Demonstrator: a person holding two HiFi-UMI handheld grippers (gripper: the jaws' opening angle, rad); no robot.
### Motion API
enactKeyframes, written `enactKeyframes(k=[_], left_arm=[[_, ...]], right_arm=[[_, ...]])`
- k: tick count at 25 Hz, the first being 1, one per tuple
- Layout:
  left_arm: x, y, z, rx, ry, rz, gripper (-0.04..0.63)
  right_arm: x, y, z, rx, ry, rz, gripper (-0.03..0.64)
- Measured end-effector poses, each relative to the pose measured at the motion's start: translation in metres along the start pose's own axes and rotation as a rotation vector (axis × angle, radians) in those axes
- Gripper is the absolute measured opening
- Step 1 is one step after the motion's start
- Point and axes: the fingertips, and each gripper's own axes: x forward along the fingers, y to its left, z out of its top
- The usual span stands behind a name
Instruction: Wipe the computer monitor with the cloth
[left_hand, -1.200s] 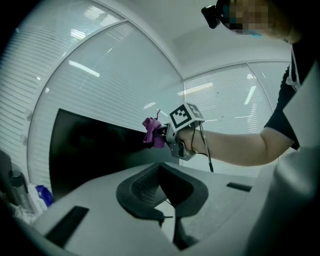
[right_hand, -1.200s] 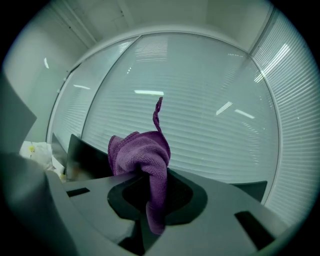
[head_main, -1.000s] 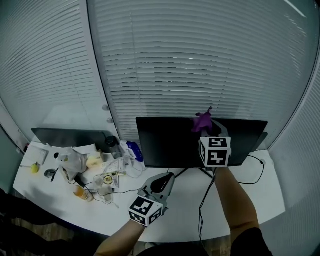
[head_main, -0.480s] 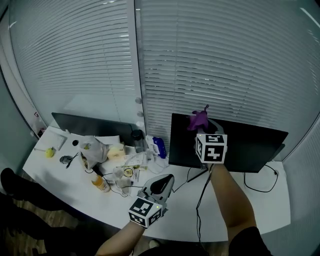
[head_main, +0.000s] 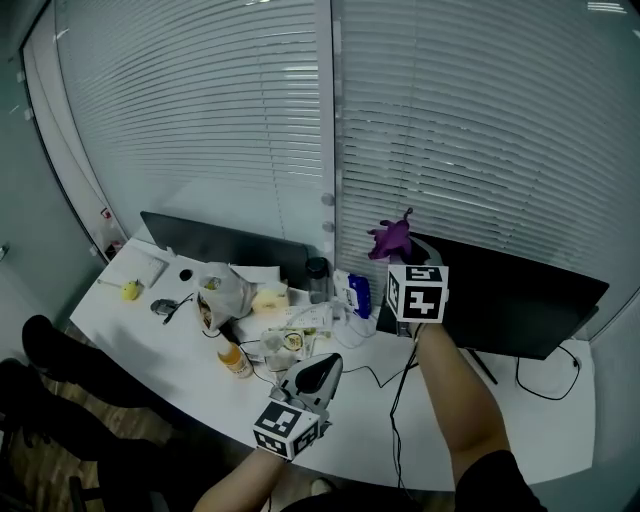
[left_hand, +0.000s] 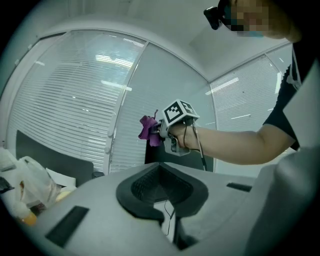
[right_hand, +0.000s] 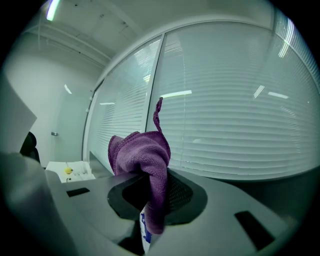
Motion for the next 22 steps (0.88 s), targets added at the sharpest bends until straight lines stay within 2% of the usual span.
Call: enactKeyframes(k=[5, 13, 22], left_arm=[[-0.014, 0.015, -0.001, 0.002, -0.004, 0.028, 0.003], [-0.017, 0.005, -0.001, 0.006, -0.010, 0.002, 0.003], [-0.023, -0.017, -0.003, 0.010, 0.003, -0.051, 0.003]], right_arm=[[0.005, 0.017, 0.003, 0.004, -0.015, 0.008, 0.067], [-0.011, 0.025, 0.004, 0.000, -0.028, 0.021, 0.067], [-0.064, 0.029, -0.008, 0.110, -0.045, 0.081, 0.067]])
